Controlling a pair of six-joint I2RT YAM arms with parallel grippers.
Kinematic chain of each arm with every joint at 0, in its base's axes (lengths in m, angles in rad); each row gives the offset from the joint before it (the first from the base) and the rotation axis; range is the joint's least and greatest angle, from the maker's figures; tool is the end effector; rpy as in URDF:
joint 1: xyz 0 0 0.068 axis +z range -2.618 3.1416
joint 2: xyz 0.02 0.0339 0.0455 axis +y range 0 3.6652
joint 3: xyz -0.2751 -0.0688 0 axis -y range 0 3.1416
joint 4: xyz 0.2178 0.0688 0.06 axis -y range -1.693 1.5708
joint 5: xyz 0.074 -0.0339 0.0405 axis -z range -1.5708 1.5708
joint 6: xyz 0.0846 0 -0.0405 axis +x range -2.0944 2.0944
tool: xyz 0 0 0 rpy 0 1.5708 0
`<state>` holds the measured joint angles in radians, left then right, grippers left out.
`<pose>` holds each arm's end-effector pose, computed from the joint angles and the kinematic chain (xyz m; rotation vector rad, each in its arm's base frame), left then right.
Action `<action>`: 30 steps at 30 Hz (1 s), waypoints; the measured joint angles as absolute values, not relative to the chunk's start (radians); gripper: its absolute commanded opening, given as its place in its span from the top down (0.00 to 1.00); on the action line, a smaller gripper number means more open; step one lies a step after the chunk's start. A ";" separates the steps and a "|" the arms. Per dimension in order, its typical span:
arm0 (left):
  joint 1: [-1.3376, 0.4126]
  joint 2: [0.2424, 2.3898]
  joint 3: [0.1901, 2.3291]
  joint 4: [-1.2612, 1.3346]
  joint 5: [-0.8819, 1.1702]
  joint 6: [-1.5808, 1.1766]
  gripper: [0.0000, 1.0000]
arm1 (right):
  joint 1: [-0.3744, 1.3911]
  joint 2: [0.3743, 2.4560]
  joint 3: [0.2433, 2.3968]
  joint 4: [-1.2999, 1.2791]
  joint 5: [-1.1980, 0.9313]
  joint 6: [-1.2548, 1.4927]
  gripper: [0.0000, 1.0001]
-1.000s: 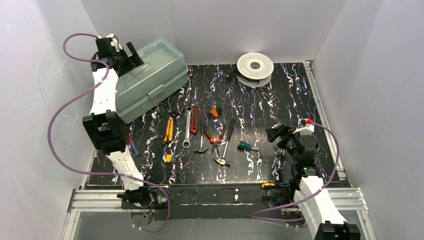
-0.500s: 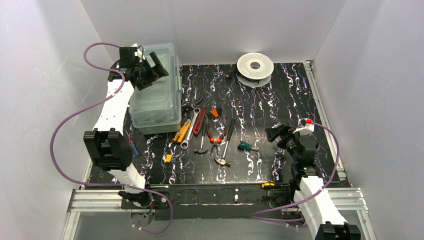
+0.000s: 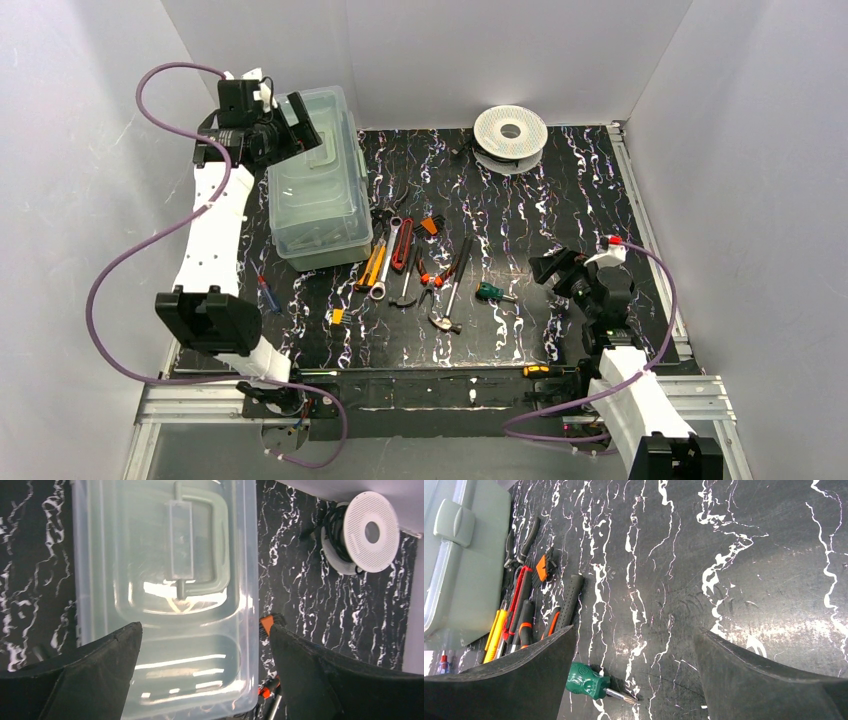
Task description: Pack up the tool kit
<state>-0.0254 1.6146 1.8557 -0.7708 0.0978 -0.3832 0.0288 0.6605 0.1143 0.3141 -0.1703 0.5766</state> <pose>0.3654 -0.0175 0.4187 -0.3181 2.0929 -0.3475 0.1727 0.0193 0.1842 0.3768 1.7990 0.5820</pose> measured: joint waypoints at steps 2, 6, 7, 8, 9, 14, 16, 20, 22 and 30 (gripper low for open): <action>-0.026 1.573 1.827 -0.776 0.067 -0.365 0.00 | 0.029 0.668 0.119 0.315 -0.174 0.576 0.07; -0.026 1.459 1.736 -0.765 -0.015 -0.346 0.00 | 0.030 0.693 0.131 0.316 -0.187 0.575 0.08; -0.026 1.424 1.704 -0.757 -0.035 -0.347 0.01 | 0.034 0.703 0.135 0.316 -0.191 0.573 0.08; -0.026 1.390 1.671 -0.747 -0.054 -0.348 0.01 | 0.035 0.711 0.138 0.317 -0.194 0.572 0.08; -0.026 1.353 1.638 -0.739 -0.071 -0.349 0.01 | 0.037 0.722 0.142 0.316 -0.196 0.572 0.08; -0.019 1.219 1.507 -0.706 -0.118 -0.353 0.01 | 0.074 0.807 0.190 0.308 -0.192 0.567 0.06; -0.009 1.192 1.475 -0.703 -0.124 -0.352 0.01 | 0.115 0.857 0.229 0.283 -0.164 0.556 0.06; 0.075 1.192 1.442 -0.705 -0.088 -0.369 0.00 | 0.253 0.989 0.351 0.229 -0.101 0.530 0.07; 0.115 1.208 1.435 -0.699 -0.070 -0.389 0.00 | 0.307 1.032 0.408 0.208 -0.086 0.524 0.08; 0.195 1.315 1.456 -0.673 -0.017 -0.461 0.00 | 0.472 1.139 0.655 0.131 -0.041 0.516 0.08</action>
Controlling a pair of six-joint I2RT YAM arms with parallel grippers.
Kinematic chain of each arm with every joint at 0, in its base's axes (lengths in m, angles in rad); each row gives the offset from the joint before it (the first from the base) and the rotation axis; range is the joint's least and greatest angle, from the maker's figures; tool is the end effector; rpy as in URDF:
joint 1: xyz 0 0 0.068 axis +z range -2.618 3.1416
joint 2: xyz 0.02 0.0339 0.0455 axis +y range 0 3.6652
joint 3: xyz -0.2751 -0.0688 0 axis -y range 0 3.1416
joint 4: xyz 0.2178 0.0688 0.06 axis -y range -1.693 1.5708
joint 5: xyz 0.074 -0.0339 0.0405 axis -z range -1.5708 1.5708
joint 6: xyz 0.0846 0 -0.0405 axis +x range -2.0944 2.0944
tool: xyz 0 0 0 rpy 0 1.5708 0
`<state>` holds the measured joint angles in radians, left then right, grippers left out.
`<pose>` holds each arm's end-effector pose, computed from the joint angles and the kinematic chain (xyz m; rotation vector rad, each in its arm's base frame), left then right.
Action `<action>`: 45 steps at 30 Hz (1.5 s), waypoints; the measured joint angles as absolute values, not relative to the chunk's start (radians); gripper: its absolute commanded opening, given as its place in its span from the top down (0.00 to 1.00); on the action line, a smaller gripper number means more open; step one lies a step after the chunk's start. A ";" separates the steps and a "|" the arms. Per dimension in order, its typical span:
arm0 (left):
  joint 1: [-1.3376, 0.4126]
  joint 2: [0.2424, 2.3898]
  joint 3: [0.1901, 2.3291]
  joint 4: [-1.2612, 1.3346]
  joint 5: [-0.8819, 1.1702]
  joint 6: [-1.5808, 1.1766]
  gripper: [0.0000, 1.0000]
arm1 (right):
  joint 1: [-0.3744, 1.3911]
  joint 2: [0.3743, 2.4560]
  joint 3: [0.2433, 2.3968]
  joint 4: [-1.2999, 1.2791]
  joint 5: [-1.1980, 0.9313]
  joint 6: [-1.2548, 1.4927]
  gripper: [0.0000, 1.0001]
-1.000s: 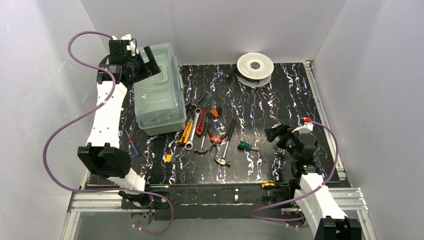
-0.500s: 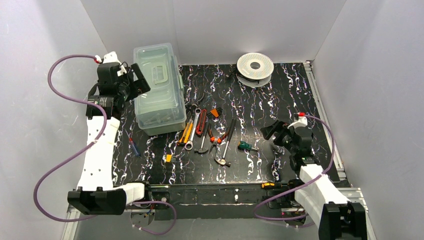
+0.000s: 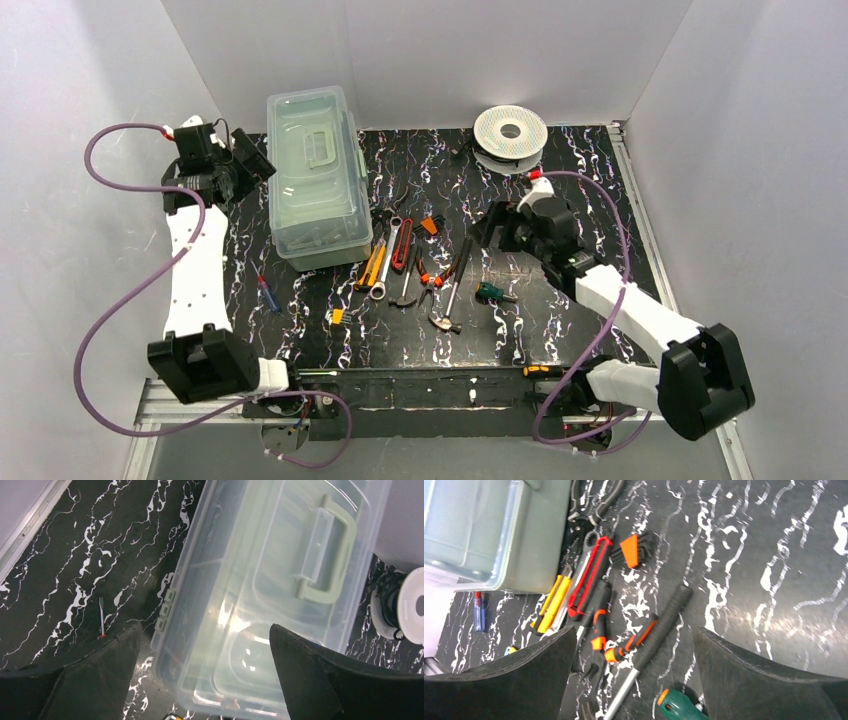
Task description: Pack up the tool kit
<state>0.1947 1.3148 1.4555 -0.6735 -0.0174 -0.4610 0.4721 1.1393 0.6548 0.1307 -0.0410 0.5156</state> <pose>0.2883 0.0584 0.3890 -0.6883 1.9911 -0.1416 0.2427 0.1278 0.2601 0.0148 1.9882 0.6924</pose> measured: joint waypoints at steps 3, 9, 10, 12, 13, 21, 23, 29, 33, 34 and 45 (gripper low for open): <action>0.207 1.400 1.502 -0.669 -0.014 -0.460 0.00 | 0.516 1.220 0.759 0.101 -0.036 0.507 0.08; 0.249 1.578 1.589 -0.644 0.149 -0.456 0.01 | 0.584 1.401 0.989 0.037 -0.098 0.498 0.08; 0.252 1.589 1.589 -0.638 0.176 -0.454 0.00 | 0.588 1.418 1.010 0.035 -0.110 0.500 0.08; 0.262 1.616 1.586 -0.617 0.261 -0.452 0.01 | 0.606 1.471 1.088 0.020 -0.150 0.512 0.08; 0.263 1.620 1.576 -0.593 0.299 -0.454 0.01 | 0.617 1.499 1.131 0.015 -0.164 0.519 0.07; 0.262 1.635 1.581 -0.527 0.453 -0.466 0.01 | 0.696 1.700 1.449 -0.040 -0.191 0.575 0.09; 0.265 1.676 1.636 -0.535 0.460 -0.465 0.00 | 0.708 1.763 1.528 -0.059 -0.190 0.599 0.09; 0.264 1.830 1.825 -0.566 0.458 -0.467 0.02 | 0.747 1.986 1.760 -0.134 -0.184 0.684 0.09; 0.265 1.993 1.947 -0.586 0.461 -0.484 0.13 | 0.805 2.108 1.940 -0.189 -0.179 0.707 0.11; 0.267 2.012 1.955 -0.584 0.465 -0.486 0.13 | 0.815 2.115 1.951 -0.189 -0.179 0.707 0.11; 0.285 1.876 1.720 -0.507 0.508 -0.433 0.14 | 0.926 2.081 1.866 -0.142 -0.118 0.722 0.12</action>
